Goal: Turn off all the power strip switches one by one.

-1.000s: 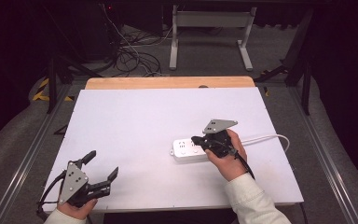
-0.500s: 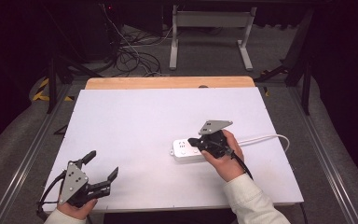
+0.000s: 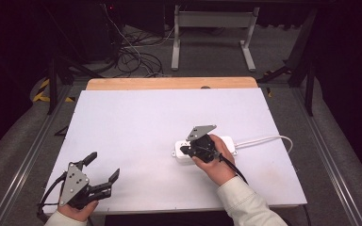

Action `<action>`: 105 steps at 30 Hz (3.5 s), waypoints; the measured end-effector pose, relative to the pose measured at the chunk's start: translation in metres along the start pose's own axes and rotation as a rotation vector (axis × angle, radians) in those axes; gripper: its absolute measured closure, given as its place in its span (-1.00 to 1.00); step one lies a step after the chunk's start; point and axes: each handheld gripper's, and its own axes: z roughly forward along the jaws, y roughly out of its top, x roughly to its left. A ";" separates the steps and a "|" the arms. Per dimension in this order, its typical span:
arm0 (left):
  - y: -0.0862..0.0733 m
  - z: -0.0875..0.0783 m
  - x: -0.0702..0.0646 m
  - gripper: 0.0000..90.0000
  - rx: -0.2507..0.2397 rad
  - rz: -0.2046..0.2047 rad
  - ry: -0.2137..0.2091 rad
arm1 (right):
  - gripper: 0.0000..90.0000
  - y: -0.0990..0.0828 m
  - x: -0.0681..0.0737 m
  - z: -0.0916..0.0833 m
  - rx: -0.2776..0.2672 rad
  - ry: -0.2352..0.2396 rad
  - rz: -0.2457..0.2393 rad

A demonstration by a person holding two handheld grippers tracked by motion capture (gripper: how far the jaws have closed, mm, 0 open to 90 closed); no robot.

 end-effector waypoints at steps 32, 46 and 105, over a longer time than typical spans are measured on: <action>0.000 0.000 0.000 -0.67 0.000 0.003 0.000 | 1.00 -0.003 -0.001 0.011 0.065 -0.040 0.025; 0.000 -0.001 -0.001 -0.67 0.002 -0.001 -0.003 | 1.00 -0.003 -0.001 0.011 0.068 -0.041 0.031; 0.000 0.001 0.000 -0.67 0.003 0.005 -0.006 | 1.00 0.004 0.007 -0.017 -0.088 -0.039 -0.008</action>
